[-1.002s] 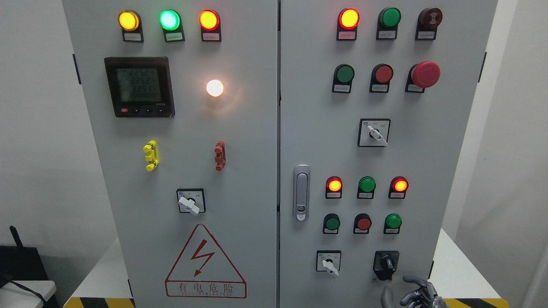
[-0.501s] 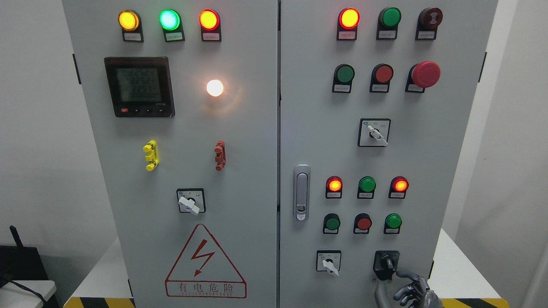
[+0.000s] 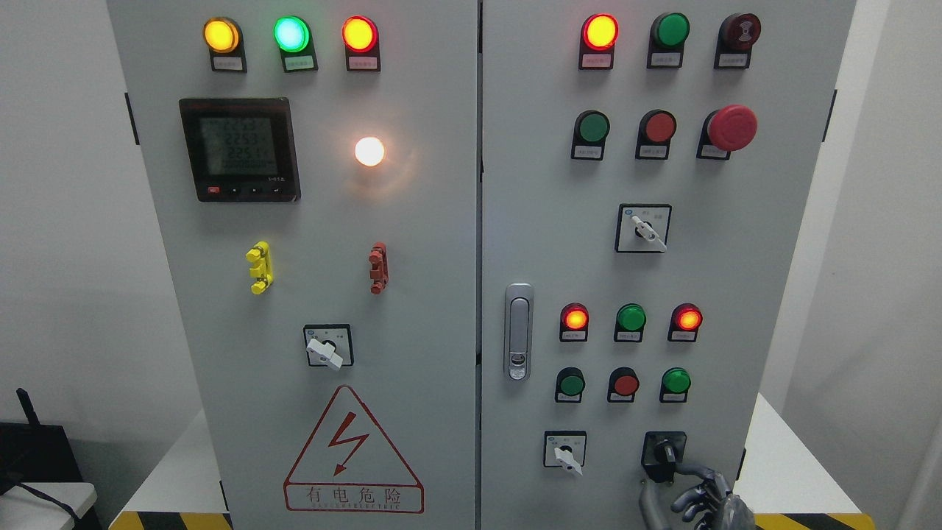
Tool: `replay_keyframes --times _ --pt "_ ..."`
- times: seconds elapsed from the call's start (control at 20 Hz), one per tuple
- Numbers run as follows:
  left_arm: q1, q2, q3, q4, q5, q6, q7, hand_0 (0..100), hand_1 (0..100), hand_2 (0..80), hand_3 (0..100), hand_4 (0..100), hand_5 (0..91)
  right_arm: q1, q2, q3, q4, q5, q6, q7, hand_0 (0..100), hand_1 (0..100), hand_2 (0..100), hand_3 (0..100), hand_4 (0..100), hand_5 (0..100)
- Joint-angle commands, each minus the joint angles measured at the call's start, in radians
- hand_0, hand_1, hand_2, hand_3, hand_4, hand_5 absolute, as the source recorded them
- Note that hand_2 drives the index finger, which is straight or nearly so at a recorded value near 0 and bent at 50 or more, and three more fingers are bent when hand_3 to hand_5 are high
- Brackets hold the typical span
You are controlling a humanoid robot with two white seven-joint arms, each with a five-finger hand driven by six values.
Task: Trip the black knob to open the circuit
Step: 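Raise the right hand up toward the black rotary knob, then close the right hand's fingers around the black knob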
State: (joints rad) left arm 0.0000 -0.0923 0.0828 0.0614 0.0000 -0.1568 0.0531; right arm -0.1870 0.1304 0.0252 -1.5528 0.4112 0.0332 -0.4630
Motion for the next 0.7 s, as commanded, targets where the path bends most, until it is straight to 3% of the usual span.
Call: replay_keyframes --times 0.0,0.65 --pt "-0.008 0.000 0.000 0.000 -0.032 0.000 0.001 12 39 0.0 0 0 0.0 -0.008 0.003 0.009 0.013 0.000 0.001 0.000 26 78 44 83 90 94" --pt "-0.008 0.000 0.000 0.000 -0.032 0.000 0.001 12 39 0.0 0 0 0.0 -0.017 0.003 0.010 0.013 0.000 0.010 0.000 29 78 44 83 90 94"
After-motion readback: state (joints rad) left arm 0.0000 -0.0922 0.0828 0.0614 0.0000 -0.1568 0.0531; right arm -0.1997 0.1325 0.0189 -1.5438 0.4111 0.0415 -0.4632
